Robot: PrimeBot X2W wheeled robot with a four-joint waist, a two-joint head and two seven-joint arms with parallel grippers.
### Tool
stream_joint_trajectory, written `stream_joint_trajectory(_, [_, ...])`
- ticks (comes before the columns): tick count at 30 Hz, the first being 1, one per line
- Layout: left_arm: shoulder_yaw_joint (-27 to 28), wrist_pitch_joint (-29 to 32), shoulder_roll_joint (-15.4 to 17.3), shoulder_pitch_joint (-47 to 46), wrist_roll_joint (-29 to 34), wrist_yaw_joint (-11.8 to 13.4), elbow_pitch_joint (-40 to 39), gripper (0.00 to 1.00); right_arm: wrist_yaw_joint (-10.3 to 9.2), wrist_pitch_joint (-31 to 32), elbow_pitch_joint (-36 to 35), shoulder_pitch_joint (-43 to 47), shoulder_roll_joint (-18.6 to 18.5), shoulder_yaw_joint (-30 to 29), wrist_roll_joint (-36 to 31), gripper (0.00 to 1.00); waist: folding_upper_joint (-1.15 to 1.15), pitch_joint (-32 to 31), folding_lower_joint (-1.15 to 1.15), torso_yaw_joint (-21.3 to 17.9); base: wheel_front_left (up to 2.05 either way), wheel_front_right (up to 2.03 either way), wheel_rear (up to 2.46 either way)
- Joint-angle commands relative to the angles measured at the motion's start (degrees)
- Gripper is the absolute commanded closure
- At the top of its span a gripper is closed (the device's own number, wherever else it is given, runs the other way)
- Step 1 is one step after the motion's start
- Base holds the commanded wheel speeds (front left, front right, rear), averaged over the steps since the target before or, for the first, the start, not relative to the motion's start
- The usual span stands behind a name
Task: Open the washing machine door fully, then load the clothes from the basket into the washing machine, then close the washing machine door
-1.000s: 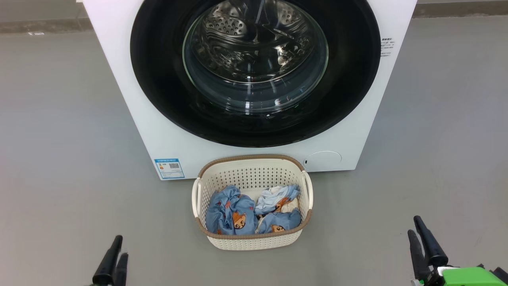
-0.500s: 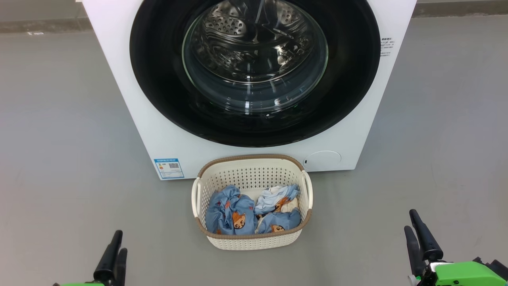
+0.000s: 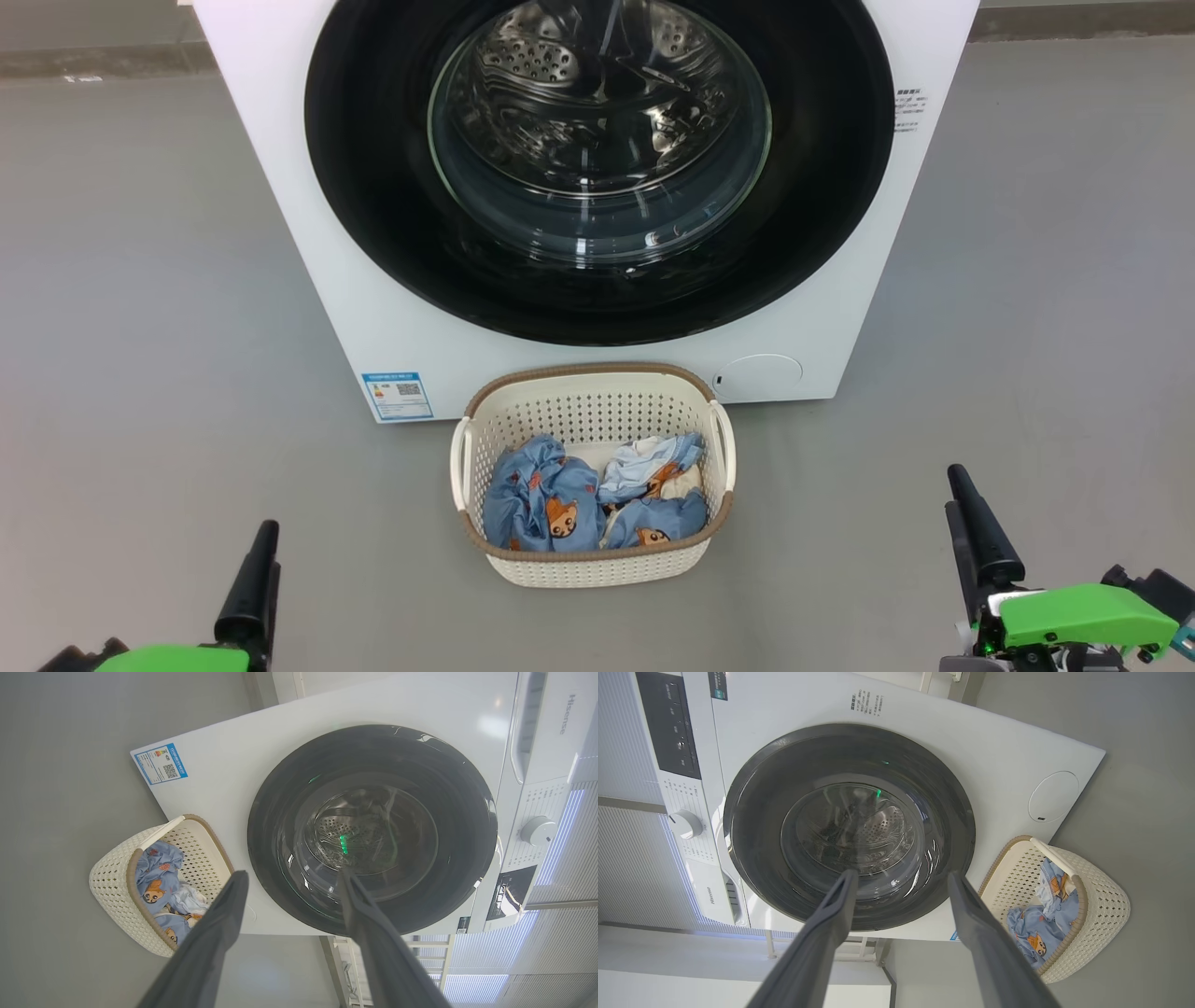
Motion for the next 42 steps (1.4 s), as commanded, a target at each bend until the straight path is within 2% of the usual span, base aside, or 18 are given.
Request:
stream_joint_trajectory(1, [0.55,-0.53,1.48,-2.72,1.62,-0.07,-1.98,0.0,0.02,-0.56,-1.52,-3.38,-0.6,0.87,-1.42,0.0,0.0,0.02,-0.01,0.02,0.0,0.0,0.0])
stream_joint_trajectory(12, [-0.34,-2.39,2.76,-3.35,11.92,-0.08,-2.34,0.0,0.03,-2.4,-1.84,-4.83,-1.81,3.54,-10.34,0.0,0.0,0.07,-0.01,-0.02,0.0,0.0,0.0])
stream_joint_trajectory(42, [-2.66,-7.46,5.72,-5.0,32.61,-0.13,-3.25,0.0,0.05,-7.43,-1.47,-8.74,-3.63,8.56,-31.71,0.0,0.0,0.6,-0.01,-0.17,0.0,0.0,0.0])
